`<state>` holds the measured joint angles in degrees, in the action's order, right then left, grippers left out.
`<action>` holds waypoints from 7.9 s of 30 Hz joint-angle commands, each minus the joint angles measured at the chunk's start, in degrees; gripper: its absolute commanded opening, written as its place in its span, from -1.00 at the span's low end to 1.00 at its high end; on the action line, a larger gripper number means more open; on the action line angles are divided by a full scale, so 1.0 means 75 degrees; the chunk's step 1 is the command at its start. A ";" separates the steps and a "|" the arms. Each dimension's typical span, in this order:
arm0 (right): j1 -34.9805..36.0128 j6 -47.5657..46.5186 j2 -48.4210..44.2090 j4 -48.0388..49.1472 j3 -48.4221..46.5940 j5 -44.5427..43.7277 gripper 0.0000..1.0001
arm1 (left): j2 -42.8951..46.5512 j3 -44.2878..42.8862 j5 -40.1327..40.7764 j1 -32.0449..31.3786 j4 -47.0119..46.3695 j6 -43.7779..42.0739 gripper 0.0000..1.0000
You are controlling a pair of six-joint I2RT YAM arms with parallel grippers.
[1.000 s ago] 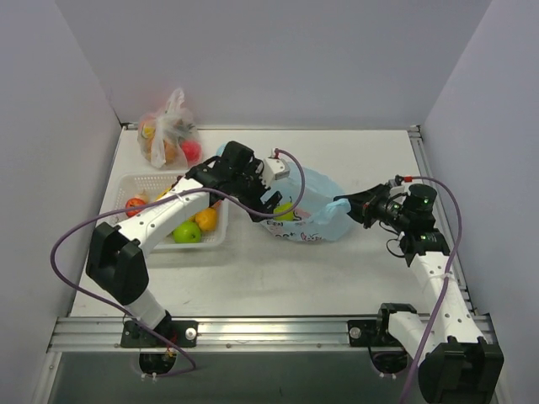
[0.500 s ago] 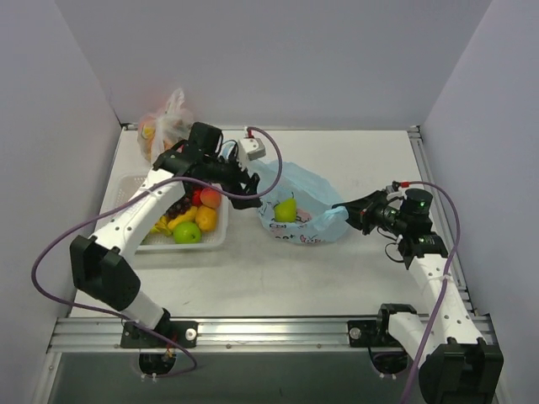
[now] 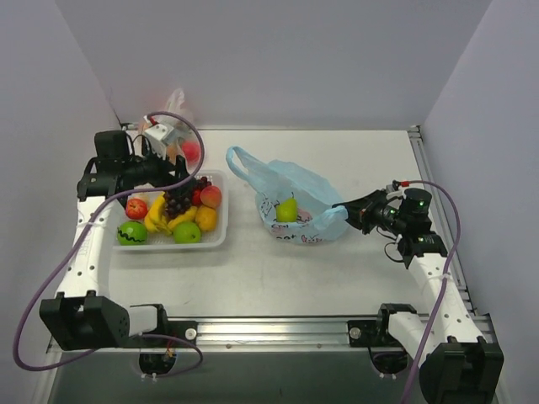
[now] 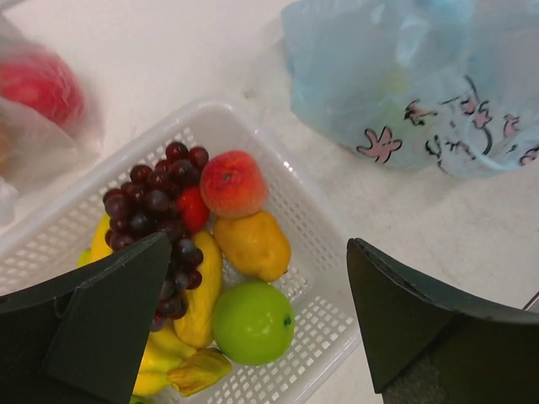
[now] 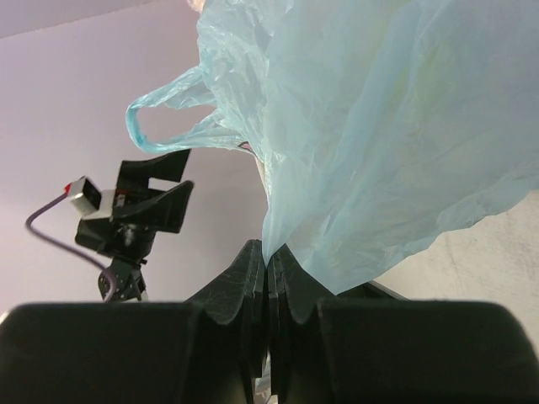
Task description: Place the fake fruits into the plastic bag and tie a complex knot
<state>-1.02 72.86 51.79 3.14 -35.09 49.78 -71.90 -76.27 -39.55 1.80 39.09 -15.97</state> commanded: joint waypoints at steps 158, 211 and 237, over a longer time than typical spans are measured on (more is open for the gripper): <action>-0.0040 -0.0797 0.0524 -0.0676 -0.0395 -0.0051 -1.00 | -0.4217 -0.1058 0.1945 0.0076 -0.0102 -0.1129 0.95; 0.0054 -0.1054 0.0700 -0.0700 -0.0559 -0.0040 -1.00 | -0.0585 -0.3283 -0.1511 -0.0977 -0.1368 0.3265 -1.00; 0.0089 -0.1593 0.0431 -0.0559 -0.1180 0.0195 -1.00 | -0.2155 -0.1948 -0.0410 -0.4447 -0.0841 0.2856 -1.00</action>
<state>-0.69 62.26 56.64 -2.39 -40.84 49.34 -87.94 -91.24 -44.27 -30.74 33.32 6.59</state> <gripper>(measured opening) 0.031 0.231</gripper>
